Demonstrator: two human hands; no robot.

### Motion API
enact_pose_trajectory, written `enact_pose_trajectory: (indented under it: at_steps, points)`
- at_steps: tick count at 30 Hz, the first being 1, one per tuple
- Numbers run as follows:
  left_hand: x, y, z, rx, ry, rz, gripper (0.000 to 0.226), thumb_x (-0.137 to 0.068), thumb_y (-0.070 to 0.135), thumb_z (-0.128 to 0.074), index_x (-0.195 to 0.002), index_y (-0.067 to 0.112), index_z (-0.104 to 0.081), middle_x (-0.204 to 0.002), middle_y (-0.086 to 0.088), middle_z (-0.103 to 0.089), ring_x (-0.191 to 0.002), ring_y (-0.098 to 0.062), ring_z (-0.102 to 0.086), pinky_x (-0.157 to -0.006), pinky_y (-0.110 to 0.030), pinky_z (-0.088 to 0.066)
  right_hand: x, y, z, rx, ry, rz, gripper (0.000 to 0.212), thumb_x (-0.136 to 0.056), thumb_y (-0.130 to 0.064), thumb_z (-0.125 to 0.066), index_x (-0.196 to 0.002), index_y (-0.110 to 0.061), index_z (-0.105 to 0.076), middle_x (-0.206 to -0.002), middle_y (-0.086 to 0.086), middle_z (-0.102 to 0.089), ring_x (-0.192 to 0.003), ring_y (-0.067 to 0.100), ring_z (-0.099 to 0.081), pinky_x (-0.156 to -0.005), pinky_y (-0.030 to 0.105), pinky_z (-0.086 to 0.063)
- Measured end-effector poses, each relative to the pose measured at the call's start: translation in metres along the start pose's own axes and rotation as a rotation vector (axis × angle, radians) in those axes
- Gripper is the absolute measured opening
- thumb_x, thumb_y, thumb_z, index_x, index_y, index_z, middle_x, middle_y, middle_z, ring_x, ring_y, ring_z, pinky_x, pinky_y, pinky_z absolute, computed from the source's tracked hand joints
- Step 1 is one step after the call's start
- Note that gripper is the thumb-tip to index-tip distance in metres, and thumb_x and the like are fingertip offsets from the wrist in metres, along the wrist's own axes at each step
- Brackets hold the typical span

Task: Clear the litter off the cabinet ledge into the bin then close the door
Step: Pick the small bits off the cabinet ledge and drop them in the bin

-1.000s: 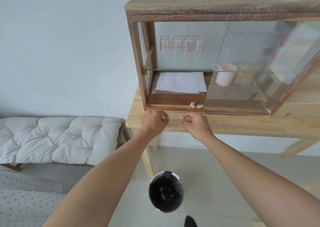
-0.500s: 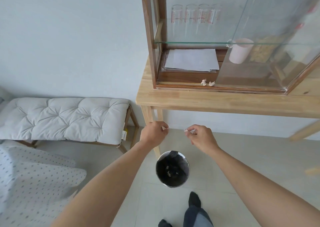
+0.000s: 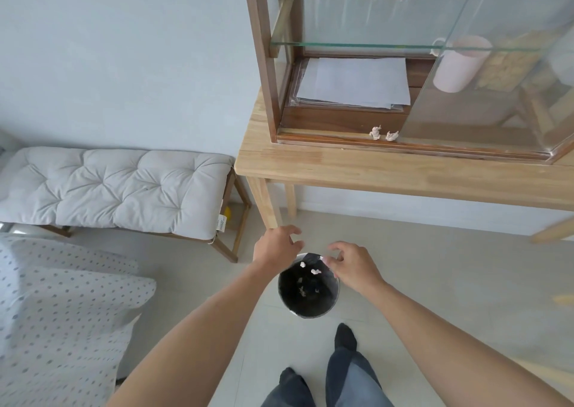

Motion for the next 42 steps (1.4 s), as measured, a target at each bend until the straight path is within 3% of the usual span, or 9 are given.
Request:
enact_pose_trajectory:
  at_steps: [6,10,13,17,21,25,32,37,42]
  points:
    - [-0.006,0.002,0.013,0.032,0.029,-0.015,0.032,-0.099,0.042,-0.066,-0.13,0.032,-0.068,-0.088,0.011,-0.071,-0.08,-0.014,-0.066,-0.068,-0.03,-0.05,-0.004,-0.005,0.017,-0.02,0.08,0.012,0.032,-0.096,-0.039,-0.072,-0.124,-0.024,-0.075,-0.061,-0.006,-0.074,-0.067,0.009,-0.071,-0.081,0.035,-0.059]
    - [-0.008,0.017,0.036,0.056,0.088,-0.085,0.032,-0.099,0.044,-0.064,-0.128,0.032,-0.07,-0.078,0.018,-0.065,-0.077,-0.014,-0.066,-0.069,-0.032,-0.055,-0.001,-0.021,0.039,-0.06,0.152,0.043,0.032,-0.096,-0.039,-0.073,-0.123,-0.022,-0.076,-0.074,-0.002,-0.076,-0.08,0.023,-0.074,-0.088,0.04,-0.06]
    - [-0.01,0.035,0.058,0.078,0.118,-0.166,0.033,-0.099,0.046,-0.063,-0.129,0.033,-0.069,-0.079,0.016,-0.065,-0.076,-0.013,-0.067,-0.069,-0.032,-0.057,0.004,-0.036,0.058,-0.087,0.211,0.072,0.029,-0.097,-0.039,-0.073,-0.122,-0.024,-0.076,-0.071,-0.002,-0.074,-0.073,0.019,-0.072,-0.075,0.037,-0.057]
    - [-0.013,0.061,0.087,0.109,0.19,-0.249,0.032,-0.099,0.045,-0.066,-0.126,0.031,-0.071,-0.08,0.019,-0.062,-0.073,-0.004,-0.061,-0.059,-0.024,-0.044,0.01,-0.056,0.086,-0.117,0.293,0.104,0.028,-0.096,-0.041,-0.073,-0.12,-0.027,-0.076,-0.066,-0.002,-0.074,-0.061,0.01,-0.067,-0.064,0.029,-0.048]
    - [-0.019,0.084,0.11,0.102,0.213,-0.313,0.03,-0.099,0.042,-0.068,-0.125,0.029,-0.073,-0.079,0.016,-0.064,-0.075,-0.01,-0.063,-0.061,-0.024,-0.043,0.014,-0.07,0.115,-0.157,0.348,0.127,0.026,-0.096,-0.04,-0.073,-0.119,-0.027,-0.076,-0.064,-0.003,-0.075,-0.061,0.006,-0.069,-0.062,0.028,-0.048]
    - [-0.031,0.102,0.123,0.081,0.225,-0.334,0.03,-0.099,0.044,-0.066,-0.126,0.032,-0.072,-0.078,0.017,-0.064,-0.08,-0.014,-0.065,-0.065,-0.029,-0.048,0.009,-0.081,0.143,-0.174,0.404,0.152,0.021,-0.097,-0.03,-0.075,-0.116,-0.023,-0.077,-0.063,-0.011,-0.071,-0.051,-0.004,-0.065,-0.05,0.011,-0.045]
    - [-0.058,0.138,0.126,0.075,0.224,-0.366,0.031,-0.098,0.042,-0.067,-0.127,0.03,-0.072,-0.076,0.018,-0.061,-0.084,-0.019,-0.065,-0.077,-0.035,-0.055,-0.016,-0.096,0.194,-0.16,0.474,0.18,0.02,-0.095,-0.028,-0.076,-0.114,-0.022,-0.078,-0.067,-0.004,-0.071,-0.043,0.0,-0.059,-0.044,0.014,-0.039]
    - [-0.076,0.165,0.121,0.087,0.231,-0.401,0.03,-0.096,0.04,-0.071,-0.124,0.031,-0.075,-0.081,0.012,-0.064,-0.096,-0.023,-0.068,-0.079,-0.034,-0.052,-0.036,-0.109,0.222,-0.143,0.487,0.212,0.027,-0.098,-0.037,-0.074,-0.117,-0.019,-0.077,-0.067,0.0,-0.073,-0.061,0.01,-0.064,-0.066,0.03,-0.046]
    - [-0.093,0.194,0.113,0.091,0.19,-0.42,0.032,-0.094,0.039,-0.072,-0.125,0.034,-0.074,-0.085,0.01,-0.066,-0.1,-0.024,-0.069,-0.084,-0.037,-0.055,-0.049,-0.114,0.23,-0.006,0.438,0.211,0.044,-0.1,-0.044,-0.07,-0.137,-0.022,-0.07,-0.077,-0.005,-0.078,-0.087,0.021,-0.075,-0.084,0.04,-0.059]
Point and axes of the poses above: each hand's wrist, its own x-axis away from the middle knuckle, its own z-axis out of the back of the hand, y = z × x, the point moved 2 cm from there along -x, towards the middle knuckle
